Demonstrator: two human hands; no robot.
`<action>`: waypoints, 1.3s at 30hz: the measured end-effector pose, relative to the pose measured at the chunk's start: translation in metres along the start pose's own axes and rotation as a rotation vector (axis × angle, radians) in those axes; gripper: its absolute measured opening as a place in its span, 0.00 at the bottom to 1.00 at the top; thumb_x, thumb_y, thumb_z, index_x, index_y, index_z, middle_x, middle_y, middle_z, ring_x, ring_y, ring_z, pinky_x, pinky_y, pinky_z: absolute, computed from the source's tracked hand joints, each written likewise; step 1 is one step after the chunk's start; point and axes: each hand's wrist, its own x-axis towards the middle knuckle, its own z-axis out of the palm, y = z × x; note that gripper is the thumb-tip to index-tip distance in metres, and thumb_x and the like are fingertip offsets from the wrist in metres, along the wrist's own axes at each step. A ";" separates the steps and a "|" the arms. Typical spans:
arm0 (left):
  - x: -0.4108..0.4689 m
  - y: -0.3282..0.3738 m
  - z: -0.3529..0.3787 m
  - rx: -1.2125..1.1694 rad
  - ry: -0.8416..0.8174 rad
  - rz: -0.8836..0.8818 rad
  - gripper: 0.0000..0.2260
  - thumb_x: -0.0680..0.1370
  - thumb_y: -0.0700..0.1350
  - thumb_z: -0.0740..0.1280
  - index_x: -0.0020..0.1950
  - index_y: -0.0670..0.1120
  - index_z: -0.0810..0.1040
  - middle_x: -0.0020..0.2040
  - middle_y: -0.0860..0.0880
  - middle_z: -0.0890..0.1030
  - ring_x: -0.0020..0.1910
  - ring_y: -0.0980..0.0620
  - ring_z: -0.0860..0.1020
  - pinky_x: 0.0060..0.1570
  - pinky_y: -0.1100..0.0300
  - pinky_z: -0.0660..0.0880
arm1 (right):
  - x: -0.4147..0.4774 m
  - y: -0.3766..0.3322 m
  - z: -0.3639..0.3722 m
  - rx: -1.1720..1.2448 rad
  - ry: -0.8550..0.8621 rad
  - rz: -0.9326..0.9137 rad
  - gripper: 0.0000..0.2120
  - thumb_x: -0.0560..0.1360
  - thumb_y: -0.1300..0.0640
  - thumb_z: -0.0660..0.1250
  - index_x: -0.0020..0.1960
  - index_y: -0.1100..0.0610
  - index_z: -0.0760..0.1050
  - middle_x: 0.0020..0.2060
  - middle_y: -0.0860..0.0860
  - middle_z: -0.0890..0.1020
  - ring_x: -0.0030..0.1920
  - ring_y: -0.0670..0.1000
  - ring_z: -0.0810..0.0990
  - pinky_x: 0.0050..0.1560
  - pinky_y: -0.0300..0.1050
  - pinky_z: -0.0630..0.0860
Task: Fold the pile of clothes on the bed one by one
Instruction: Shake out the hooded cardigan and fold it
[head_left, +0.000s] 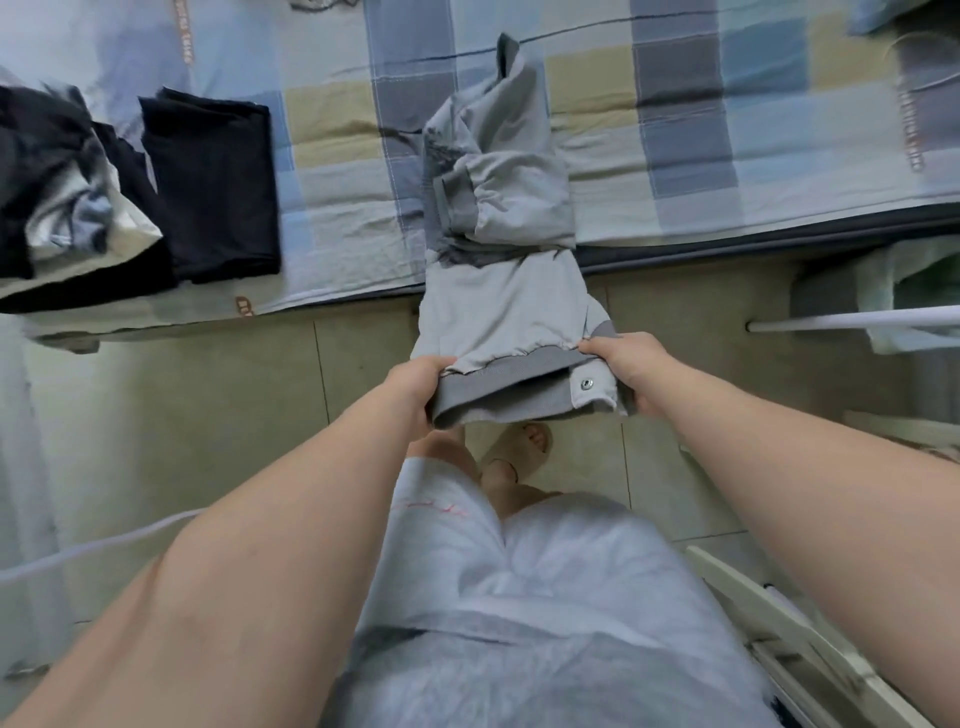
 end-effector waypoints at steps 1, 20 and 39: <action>-0.004 0.003 -0.003 -0.015 0.001 0.003 0.17 0.72 0.46 0.75 0.59 0.44 0.82 0.52 0.43 0.86 0.47 0.41 0.85 0.46 0.41 0.83 | -0.007 -0.004 -0.002 0.009 -0.002 0.001 0.05 0.75 0.59 0.73 0.46 0.59 0.78 0.39 0.56 0.82 0.36 0.56 0.81 0.29 0.47 0.78; 0.054 0.332 0.027 -0.361 -0.163 0.050 0.09 0.80 0.42 0.64 0.40 0.47 0.77 0.24 0.51 0.77 0.29 0.55 0.75 0.38 0.64 0.72 | 0.108 -0.311 0.019 0.296 -0.022 0.120 0.12 0.80 0.59 0.67 0.38 0.59 0.76 0.24 0.52 0.81 0.20 0.48 0.79 0.27 0.38 0.78; 0.292 0.310 0.109 1.047 0.394 0.759 0.34 0.81 0.64 0.59 0.82 0.60 0.46 0.83 0.53 0.39 0.81 0.45 0.39 0.77 0.38 0.44 | 0.378 -0.238 0.070 -1.078 0.153 -0.615 0.35 0.80 0.34 0.53 0.80 0.36 0.37 0.81 0.52 0.39 0.81 0.56 0.38 0.76 0.69 0.43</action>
